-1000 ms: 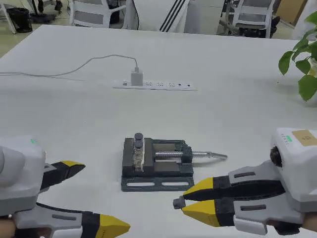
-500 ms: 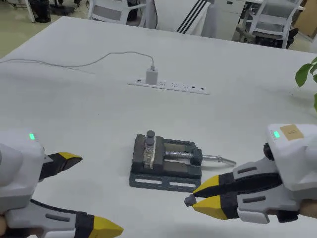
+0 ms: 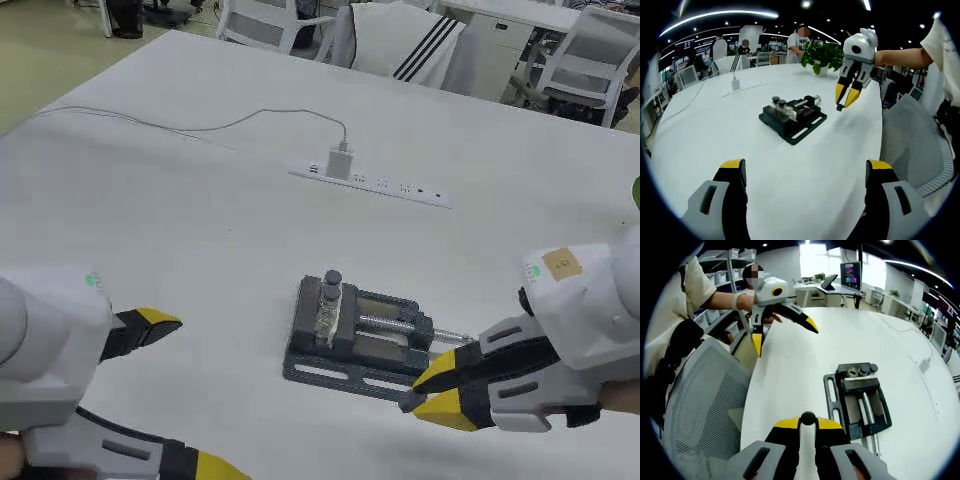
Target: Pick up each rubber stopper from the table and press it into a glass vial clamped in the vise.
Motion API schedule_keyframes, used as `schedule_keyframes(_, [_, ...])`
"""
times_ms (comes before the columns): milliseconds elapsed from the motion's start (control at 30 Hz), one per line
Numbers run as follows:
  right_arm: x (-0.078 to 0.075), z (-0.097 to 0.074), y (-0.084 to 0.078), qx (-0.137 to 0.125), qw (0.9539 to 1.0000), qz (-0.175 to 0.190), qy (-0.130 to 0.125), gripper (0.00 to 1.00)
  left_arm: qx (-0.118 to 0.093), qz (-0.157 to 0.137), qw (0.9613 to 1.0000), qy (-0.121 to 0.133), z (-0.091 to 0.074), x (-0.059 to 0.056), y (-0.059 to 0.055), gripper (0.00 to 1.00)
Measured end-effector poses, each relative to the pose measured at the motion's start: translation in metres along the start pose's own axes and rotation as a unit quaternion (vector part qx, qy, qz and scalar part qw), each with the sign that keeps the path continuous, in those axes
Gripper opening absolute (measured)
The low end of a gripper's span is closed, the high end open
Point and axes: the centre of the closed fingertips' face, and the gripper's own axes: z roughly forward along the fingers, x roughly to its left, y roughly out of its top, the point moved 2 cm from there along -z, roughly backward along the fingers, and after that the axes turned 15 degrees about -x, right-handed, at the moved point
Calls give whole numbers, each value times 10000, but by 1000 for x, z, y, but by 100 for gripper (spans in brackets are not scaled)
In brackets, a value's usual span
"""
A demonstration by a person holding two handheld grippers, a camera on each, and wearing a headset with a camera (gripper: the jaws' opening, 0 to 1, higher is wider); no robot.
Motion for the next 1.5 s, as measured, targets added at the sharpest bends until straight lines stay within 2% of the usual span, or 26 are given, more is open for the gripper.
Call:
schedule_keyframes(267, [-16,3,2,570,9974,-410,134,5,-12,-9,10000,2,-4,-4,-3,99])
schedule_keyframes(467, [-31,8,11,823,9939,-693,232,5,-60,19,10000,20,-5,-6,-3,99])
schedule_keyframes(667, [-44,16,25,974,9904,-923,326,5,-103,42,9999,22,-5,-7,-2,98])
schedule_keyframes(767, [-49,22,31,1069,9877,-1066,398,5,-113,69,9999,20,-6,-7,-2,99])
schedule_keyframes(900, [-59,29,36,1271,9817,-1322,507,5,-105,72,9999,26,-6,-5,-3,99])
schedule_keyframes(1033, [-66,39,44,1311,9798,-1415,534,5,-102,49,9999,19,-6,-5,-5,99])
schedule_keyframes(1267, [-69,50,49,1501,9724,-1672,634,5,-133,27,9999,8,-4,-6,-6,99])
schedule_keyframes(1500, [-69,56,52,1590,9686,-1769,726,5,-134,31,9999,-11,-2,-7,-7,99])
